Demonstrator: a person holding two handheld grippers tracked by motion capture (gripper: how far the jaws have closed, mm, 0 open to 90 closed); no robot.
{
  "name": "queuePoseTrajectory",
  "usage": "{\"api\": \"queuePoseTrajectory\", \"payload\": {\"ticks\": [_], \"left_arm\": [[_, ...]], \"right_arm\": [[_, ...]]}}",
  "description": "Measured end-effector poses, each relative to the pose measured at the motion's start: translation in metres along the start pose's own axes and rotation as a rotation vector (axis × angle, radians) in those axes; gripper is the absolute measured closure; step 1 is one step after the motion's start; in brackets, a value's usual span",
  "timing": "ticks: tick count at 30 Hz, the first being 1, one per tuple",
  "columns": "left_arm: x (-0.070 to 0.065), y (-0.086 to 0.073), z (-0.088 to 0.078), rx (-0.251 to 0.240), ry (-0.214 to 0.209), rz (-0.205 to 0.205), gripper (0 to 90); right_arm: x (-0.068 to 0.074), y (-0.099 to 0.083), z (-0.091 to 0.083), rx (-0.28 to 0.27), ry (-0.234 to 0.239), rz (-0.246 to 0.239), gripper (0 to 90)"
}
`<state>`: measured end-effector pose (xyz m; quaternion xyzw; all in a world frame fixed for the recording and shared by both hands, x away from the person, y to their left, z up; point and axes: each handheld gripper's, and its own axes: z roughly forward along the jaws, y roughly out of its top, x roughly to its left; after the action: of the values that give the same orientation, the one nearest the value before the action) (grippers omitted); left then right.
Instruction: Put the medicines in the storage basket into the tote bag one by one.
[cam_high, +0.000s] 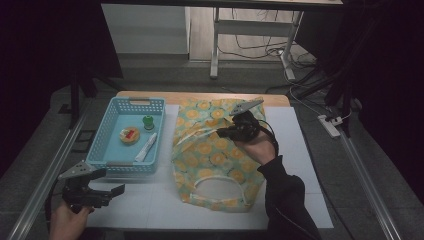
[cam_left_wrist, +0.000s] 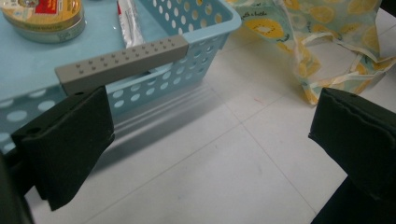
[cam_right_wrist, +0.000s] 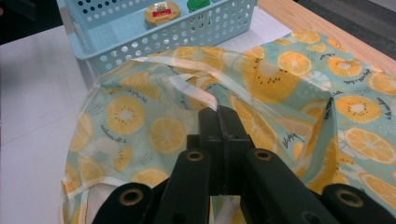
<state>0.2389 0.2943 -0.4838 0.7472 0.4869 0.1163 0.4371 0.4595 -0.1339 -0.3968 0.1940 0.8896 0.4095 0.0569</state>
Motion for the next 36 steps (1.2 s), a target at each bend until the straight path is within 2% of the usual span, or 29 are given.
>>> {"api": "queuePoseTrajectory", "payload": {"ticks": [4,10,14,18,23,30,36], "left_arm": [[0.002,0.007,0.002,0.021,-0.006,0.014,0.0],[0.006,0.016,0.003,-0.011,-0.013,0.026,0.0],[0.008,0.022,0.005,-0.003,-0.020,0.018,0.0],[0.010,0.029,0.009,0.009,0.002,0.038,0.0],[0.013,0.038,0.014,0.020,0.011,0.018,0.0],[0.017,0.051,0.021,0.042,0.039,0.024,0.0],[0.022,0.061,0.028,0.066,0.040,0.029,0.0]], "right_arm": [[0.000,0.000,0.000,-0.002,-0.001,-0.005,90.0],[0.001,0.001,-0.002,-0.007,-0.002,-0.008,90.0],[0.001,0.001,-0.003,-0.010,-0.004,-0.008,90.0],[0.001,0.002,-0.003,-0.011,-0.004,-0.009,90.0],[0.001,0.001,-0.003,-0.013,-0.004,-0.007,90.0],[0.000,0.001,-0.002,-0.015,-0.003,-0.007,90.0],[0.001,0.001,-0.003,-0.019,-0.004,-0.009,90.0]]}}
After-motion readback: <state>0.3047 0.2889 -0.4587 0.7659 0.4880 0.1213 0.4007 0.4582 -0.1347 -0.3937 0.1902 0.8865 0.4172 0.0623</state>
